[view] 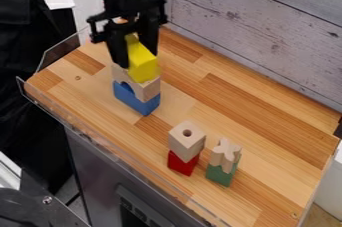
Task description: Pick the rectangular cube and put it on the plus and cube
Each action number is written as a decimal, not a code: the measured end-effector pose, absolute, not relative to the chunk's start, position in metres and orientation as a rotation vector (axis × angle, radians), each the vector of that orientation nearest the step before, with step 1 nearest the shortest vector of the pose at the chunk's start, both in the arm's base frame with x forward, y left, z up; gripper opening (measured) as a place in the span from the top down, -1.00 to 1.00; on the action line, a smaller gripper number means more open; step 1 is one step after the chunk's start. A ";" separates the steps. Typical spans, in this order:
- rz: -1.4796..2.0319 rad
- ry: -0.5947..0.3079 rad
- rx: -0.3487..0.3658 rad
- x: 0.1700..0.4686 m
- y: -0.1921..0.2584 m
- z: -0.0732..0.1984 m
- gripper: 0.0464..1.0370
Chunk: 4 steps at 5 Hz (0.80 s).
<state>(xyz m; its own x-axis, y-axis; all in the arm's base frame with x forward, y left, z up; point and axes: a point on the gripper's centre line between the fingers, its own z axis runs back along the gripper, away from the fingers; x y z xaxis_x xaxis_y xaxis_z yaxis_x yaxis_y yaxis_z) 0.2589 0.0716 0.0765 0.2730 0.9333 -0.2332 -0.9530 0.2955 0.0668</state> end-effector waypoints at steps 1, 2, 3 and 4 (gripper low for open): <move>1.271 0.224 -0.056 0.255 0.066 0.093 -0.05; 1.236 0.157 -0.017 0.245 0.045 0.120 -0.05; 1.211 0.099 -0.020 0.229 0.010 0.129 -0.05; 1.254 0.085 -0.081 0.218 -0.021 0.120 -0.05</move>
